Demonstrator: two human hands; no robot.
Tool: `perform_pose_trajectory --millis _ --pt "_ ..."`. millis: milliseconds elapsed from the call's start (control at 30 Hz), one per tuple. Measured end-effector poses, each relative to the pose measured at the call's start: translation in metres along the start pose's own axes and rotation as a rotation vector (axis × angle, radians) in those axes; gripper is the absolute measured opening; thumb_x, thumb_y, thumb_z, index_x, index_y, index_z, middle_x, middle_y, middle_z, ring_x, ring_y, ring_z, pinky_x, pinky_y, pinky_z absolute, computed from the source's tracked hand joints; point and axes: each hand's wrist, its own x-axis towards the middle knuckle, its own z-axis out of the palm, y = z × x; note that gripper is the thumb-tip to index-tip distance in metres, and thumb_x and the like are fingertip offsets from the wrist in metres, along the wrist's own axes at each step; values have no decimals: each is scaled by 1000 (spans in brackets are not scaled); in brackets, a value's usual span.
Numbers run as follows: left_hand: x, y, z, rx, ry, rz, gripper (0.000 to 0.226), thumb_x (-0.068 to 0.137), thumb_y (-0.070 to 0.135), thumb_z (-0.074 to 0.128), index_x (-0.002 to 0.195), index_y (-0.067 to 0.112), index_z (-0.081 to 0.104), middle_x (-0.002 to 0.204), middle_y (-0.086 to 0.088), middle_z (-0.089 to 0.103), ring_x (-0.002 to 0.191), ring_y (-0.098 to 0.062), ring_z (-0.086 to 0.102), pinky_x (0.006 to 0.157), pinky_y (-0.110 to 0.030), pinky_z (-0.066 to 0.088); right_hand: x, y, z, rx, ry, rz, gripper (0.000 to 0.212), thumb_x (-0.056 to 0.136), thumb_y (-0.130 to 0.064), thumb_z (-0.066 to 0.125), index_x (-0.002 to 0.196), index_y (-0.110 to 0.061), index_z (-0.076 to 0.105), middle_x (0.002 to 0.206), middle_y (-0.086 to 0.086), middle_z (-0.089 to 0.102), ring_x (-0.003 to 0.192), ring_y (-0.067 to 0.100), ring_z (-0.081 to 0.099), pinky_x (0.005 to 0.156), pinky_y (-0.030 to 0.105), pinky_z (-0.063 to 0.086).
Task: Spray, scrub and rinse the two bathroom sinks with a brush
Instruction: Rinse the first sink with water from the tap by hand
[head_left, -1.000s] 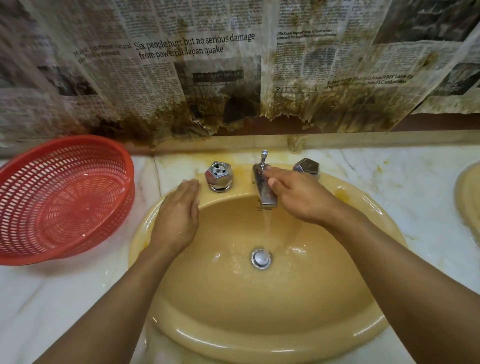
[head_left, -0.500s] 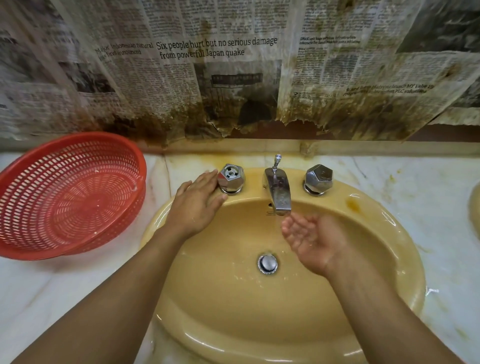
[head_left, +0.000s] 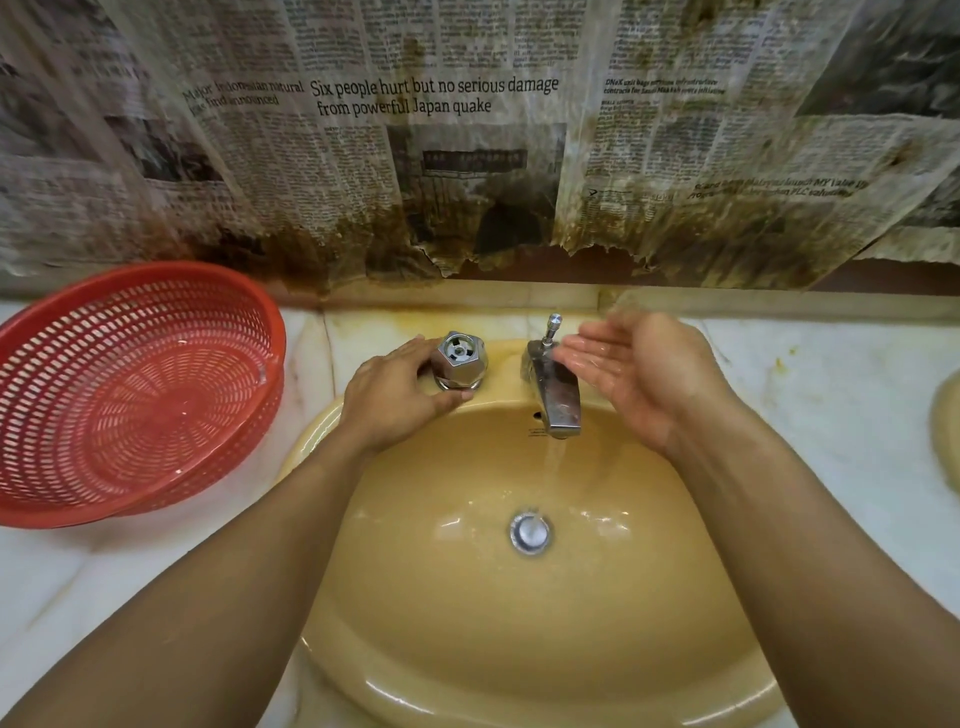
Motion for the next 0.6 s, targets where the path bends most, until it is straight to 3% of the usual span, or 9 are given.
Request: perform_pose_trajectory --millis 67,167,233,300,367,467,533,567,600 --pt "7 3 -2 -114 -38 -59 60 68 59 85 122 49 60 127 18 68 121 -12 61 99 -34 46 2 20 -12 10 134 2 25 101 -7 44 102 7 65 97 21 72 80 26 75 77 34 63" --pt "18 6 -2 -336 -159 -82 108 50 53 90 143 63 38 128 19 67 120 -9 63 110 -40 47 6 59 -23 107 185 221 23 101 -8 41 94 1 60 85 16 64 60 20 64 54 33 58" --pt "20 6 -3 -378 -188 -60 114 45 52 91 144 65 35 131 17 65 120 -8 63 111 -41 48 5 77 -22 250 120 428 26 106 -12 41 99 5 59 91 21 64 74 28 66 60 39 64" --pt "17 7 -3 -414 -190 -61 115 53 45 96 150 54 36 137 14 61 125 -9 61 113 -39 46 7 87 -20 388 68 517 31 108 -13 40 119 10 57 104 27 67 89 38 69 62 48 63" --pt "4 9 1 -390 -113 -69 110 69 34 95 158 34 31 147 9 54 133 -12 55 115 -36 42 6 88 -19 492 59 532 32 109 -12 38 125 10 54 111 31 66 96 43 68 72 51 64" --pt "-36 10 13 -146 287 21 70 88 32 81 145 12 46 142 -3 51 131 -22 50 111 -41 44 3 82 -21 606 53 536 32 110 -13 36 126 10 51 126 35 61 102 50 66 87 51 56" --pt "-66 11 30 -83 492 263 30 97 14 67 124 2 59 123 -12 57 116 -30 56 104 -43 47 1 80 -25 622 39 546 34 109 -13 35 133 8 47 128 34 61 99 52 66 85 51 56" --pt "-77 13 39 -29 491 400 22 98 7 58 118 -1 63 118 -15 60 113 -34 58 103 -43 47 -1 78 -26 615 30 545 34 109 -12 33 133 7 48 127 34 61 99 52 66 86 51 56" --pt "-84 15 48 49 425 492 28 96 5 50 120 -1 65 121 -17 63 117 -36 58 108 -43 45 -1 78 -27 602 27 546 36 109 -13 32 134 9 47 127 34 61 101 51 65 89 51 55"
